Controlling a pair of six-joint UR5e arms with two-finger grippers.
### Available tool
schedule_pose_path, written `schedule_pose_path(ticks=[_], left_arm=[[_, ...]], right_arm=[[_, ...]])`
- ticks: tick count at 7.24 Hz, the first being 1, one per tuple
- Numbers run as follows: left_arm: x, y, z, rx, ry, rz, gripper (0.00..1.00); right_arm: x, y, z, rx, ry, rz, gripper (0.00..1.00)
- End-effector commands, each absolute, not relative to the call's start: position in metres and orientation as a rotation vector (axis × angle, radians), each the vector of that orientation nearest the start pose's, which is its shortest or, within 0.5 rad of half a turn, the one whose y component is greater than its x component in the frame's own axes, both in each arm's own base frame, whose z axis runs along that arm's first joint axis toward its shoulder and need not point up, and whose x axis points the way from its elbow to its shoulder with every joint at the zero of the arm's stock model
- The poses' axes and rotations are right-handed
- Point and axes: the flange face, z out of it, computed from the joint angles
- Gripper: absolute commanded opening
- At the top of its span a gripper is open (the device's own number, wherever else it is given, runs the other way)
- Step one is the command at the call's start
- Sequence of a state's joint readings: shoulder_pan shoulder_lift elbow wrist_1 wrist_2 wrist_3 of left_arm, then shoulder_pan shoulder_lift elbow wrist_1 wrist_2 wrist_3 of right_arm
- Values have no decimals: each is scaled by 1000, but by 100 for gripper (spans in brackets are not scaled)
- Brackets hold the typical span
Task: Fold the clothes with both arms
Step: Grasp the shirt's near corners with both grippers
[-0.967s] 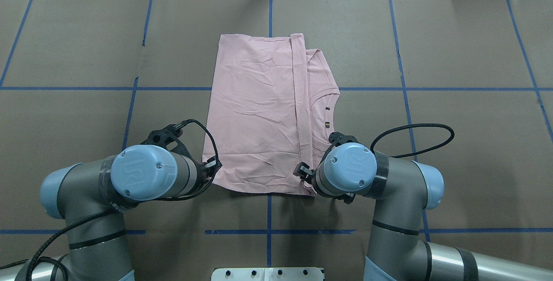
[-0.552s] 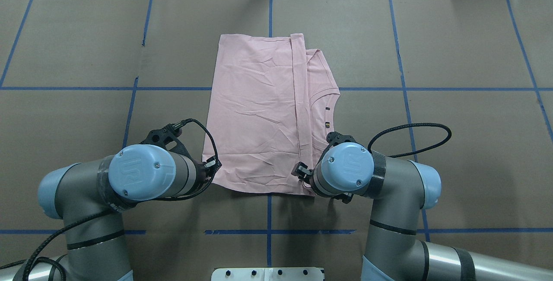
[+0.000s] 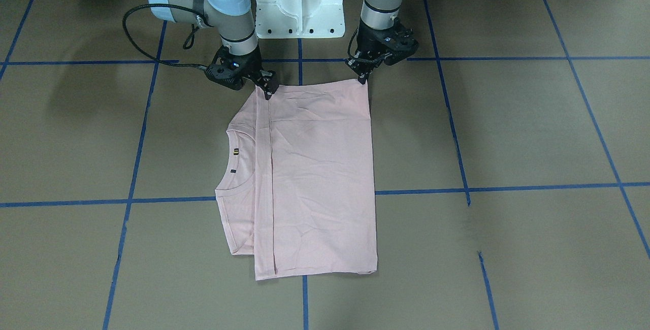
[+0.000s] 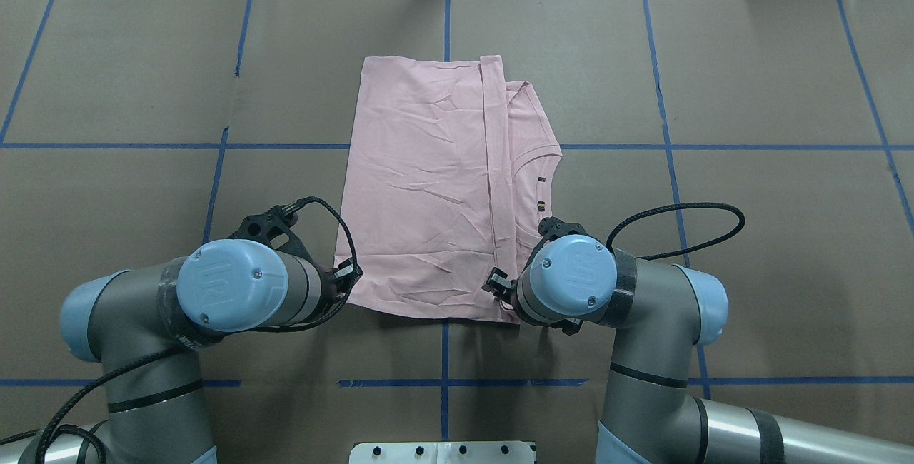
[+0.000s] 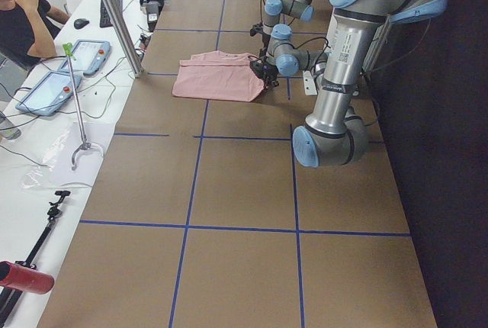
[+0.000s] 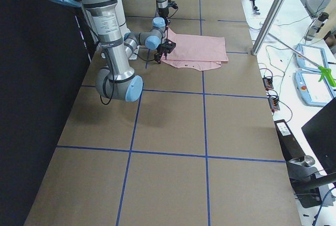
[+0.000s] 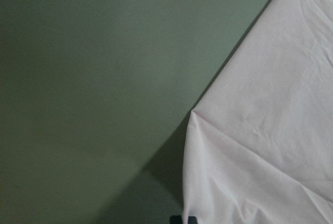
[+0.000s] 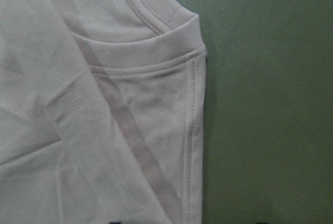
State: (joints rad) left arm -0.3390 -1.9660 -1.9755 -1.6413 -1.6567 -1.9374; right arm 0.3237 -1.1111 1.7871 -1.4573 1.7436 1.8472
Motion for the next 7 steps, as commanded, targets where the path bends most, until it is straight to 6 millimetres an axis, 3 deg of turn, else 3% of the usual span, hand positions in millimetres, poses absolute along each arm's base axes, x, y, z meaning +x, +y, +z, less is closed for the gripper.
schedule_pose_path(ticks=[1,4,7], left_arm=[[503,-309,262,-94,883,-622,0],[502,-309,267,-94,874,-624,0],[503,-308,266,-95,875,-621,0]], right_arm=[[-565,-312,296,-145,-801,493,37],[-566,-312,296,-135,-800,471,0],[-566,-316,284,-132,-821,463,0]])
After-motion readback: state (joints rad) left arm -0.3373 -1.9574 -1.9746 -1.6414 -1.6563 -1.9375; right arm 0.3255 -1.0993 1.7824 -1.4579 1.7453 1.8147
